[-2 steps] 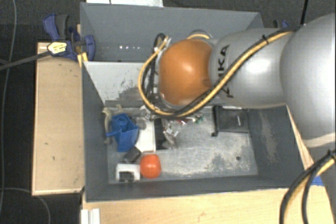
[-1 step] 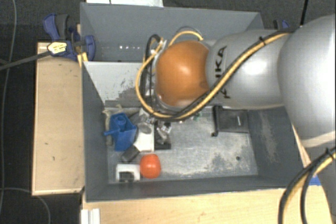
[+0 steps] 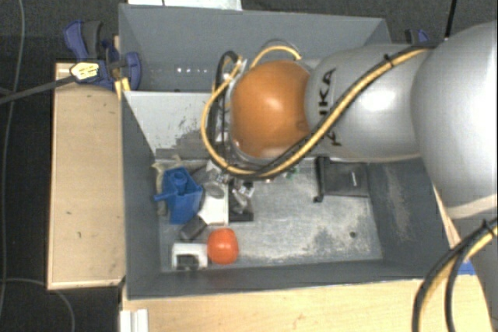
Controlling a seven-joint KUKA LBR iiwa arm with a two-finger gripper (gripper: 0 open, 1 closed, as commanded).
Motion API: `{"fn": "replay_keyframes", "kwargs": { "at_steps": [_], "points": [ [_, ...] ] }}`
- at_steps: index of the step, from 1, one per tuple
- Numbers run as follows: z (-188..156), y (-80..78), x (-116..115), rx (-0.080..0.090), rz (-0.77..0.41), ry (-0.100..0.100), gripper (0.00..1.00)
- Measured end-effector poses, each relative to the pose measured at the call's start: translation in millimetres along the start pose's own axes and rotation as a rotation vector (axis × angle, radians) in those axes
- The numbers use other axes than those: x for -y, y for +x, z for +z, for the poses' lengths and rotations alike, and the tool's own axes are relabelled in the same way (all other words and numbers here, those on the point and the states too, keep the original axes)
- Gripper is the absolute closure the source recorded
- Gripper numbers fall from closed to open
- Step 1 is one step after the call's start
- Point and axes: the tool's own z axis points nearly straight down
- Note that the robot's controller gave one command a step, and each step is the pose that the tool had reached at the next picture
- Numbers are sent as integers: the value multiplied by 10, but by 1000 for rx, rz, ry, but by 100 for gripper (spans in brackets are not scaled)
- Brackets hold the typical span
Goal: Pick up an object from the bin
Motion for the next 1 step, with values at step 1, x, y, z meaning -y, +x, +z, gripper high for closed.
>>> {"fn": "replay_keyframes", "kwargs": {
  "at_steps": [1],
  "points": [
    [-35, 6, -6, 0, 1, -1, 100]
  ]
}}
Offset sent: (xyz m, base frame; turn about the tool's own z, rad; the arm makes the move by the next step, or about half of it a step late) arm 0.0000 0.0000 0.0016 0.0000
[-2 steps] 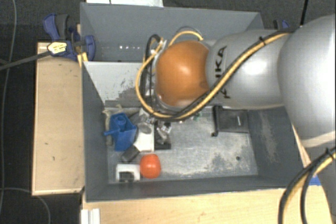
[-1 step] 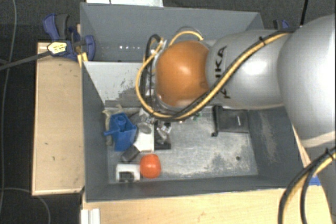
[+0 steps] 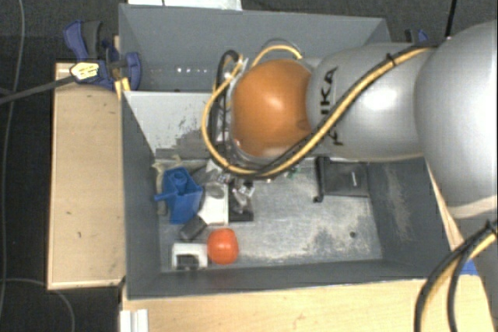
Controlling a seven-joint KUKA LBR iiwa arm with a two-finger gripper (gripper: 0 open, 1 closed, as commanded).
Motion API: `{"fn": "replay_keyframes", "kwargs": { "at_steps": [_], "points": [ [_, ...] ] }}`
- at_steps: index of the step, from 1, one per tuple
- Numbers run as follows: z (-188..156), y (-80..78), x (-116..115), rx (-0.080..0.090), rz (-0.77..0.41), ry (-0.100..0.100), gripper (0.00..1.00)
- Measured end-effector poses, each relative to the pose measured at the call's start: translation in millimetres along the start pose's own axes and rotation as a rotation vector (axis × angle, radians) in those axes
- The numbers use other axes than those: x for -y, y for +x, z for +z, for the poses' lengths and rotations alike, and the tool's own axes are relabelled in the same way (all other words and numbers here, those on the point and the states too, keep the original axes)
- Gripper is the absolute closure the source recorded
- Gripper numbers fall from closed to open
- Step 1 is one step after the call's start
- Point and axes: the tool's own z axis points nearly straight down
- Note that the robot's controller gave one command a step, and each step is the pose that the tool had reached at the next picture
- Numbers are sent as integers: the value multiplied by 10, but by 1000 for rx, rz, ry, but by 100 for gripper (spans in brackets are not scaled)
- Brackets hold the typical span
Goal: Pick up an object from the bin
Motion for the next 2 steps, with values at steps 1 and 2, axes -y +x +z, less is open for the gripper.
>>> {"fn": "replay_keyframes", "kwargs": {
  "at_steps": [1, 2],
  "points": [
    [-183, 28, -16, -10, 0, -7, 100],
    [-365, 13, -2, -5, 4, -2, 100]
  ]
}}
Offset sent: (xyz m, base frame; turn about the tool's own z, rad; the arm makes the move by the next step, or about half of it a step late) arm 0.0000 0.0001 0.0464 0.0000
